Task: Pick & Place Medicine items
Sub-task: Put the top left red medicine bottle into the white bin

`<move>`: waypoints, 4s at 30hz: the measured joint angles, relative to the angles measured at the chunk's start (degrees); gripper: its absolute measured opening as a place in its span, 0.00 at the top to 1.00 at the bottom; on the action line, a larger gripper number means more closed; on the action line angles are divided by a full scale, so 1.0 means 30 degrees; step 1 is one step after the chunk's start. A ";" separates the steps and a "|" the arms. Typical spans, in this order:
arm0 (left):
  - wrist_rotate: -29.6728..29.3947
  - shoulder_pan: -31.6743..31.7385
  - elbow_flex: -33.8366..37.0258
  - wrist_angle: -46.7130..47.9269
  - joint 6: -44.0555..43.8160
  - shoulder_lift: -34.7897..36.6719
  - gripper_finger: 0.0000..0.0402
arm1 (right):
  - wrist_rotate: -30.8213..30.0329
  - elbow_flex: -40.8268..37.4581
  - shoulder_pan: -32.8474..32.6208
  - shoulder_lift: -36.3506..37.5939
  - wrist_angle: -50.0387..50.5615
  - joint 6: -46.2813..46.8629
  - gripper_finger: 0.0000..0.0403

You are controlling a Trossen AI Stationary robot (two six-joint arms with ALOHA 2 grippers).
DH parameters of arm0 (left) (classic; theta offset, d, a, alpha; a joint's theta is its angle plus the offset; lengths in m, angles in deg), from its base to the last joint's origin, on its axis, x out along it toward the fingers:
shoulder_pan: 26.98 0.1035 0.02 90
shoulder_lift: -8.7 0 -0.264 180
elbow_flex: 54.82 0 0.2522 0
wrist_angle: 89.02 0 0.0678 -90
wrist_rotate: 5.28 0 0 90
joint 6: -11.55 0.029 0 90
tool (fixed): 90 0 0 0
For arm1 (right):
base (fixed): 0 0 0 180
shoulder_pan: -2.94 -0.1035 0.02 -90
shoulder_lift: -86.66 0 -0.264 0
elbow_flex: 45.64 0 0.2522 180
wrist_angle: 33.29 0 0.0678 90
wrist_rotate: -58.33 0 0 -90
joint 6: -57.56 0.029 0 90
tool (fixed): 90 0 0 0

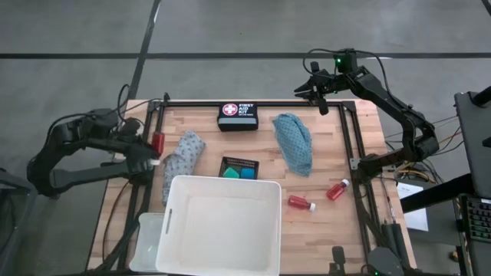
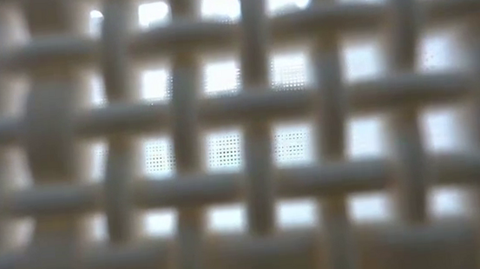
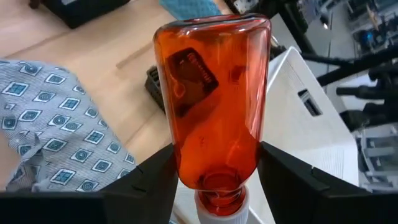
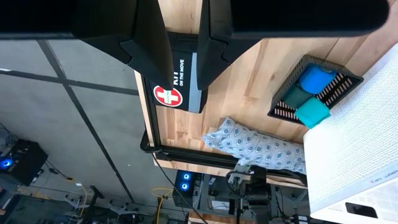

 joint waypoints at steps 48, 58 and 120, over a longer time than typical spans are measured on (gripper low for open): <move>-1.4048 -2.2786 -0.3265 0.1522 -1.7482 -0.6793 0.49 | -0.0006 0.0000 -0.0006 0.0000 -0.0001 0.0000 0.83; -1.4439 -2.9487 -0.2131 0.3216 -2.4109 -0.7807 0.49 | -0.0006 0.0000 -0.0006 0.0000 0.0006 0.0000 0.83; -1.1622 -3.1445 0.0880 -0.3611 -3.4226 -1.7204 0.49 | -0.0006 0.0000 -0.0005 0.0000 -0.0001 0.0000 0.83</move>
